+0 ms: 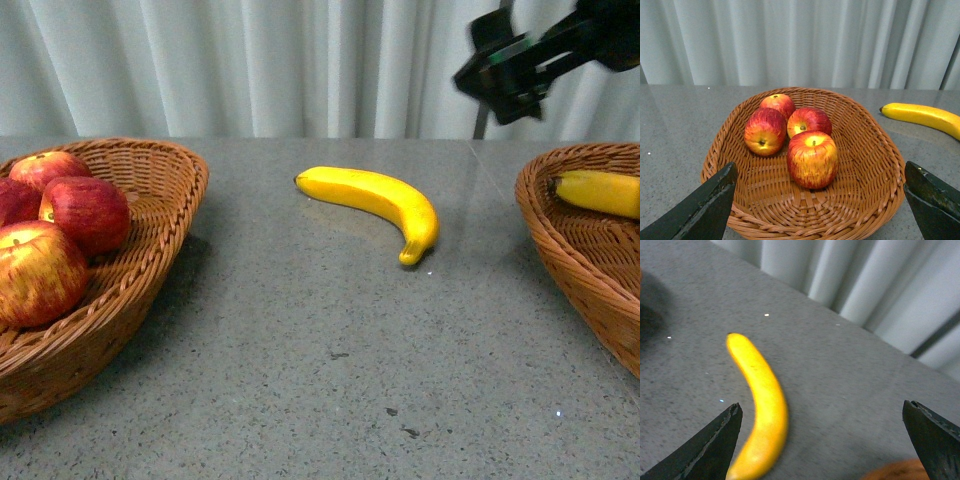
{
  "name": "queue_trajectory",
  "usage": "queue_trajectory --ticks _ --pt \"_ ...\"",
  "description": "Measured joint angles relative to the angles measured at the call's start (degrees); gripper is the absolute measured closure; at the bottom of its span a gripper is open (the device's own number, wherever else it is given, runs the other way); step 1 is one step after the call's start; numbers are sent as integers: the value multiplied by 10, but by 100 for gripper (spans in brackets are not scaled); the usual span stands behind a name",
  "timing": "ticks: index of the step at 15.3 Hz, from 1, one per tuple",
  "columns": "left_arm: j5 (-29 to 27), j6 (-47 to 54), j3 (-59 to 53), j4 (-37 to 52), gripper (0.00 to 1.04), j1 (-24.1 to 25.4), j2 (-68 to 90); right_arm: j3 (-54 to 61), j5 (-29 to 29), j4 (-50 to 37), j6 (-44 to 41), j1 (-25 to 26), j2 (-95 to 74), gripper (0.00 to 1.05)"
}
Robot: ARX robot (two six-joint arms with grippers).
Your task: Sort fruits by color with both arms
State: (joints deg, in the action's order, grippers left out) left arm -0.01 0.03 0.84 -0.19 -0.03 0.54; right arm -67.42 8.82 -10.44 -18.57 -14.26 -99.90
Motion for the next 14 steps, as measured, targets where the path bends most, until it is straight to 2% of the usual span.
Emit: queue_trajectory --ticks 3,7,11,14 --pt "0 0 0 0 7 0 0 -111 -10 23 14 -54 -128 7" --pt "0 0 0 0 7 0 0 -250 -18 109 16 -59 -231 7" --pt "0 0 0 0 7 0 0 -299 -24 183 22 -61 -268 7" --pt "0 0 0 0 7 0 0 -298 -42 189 20 -68 -284 7"
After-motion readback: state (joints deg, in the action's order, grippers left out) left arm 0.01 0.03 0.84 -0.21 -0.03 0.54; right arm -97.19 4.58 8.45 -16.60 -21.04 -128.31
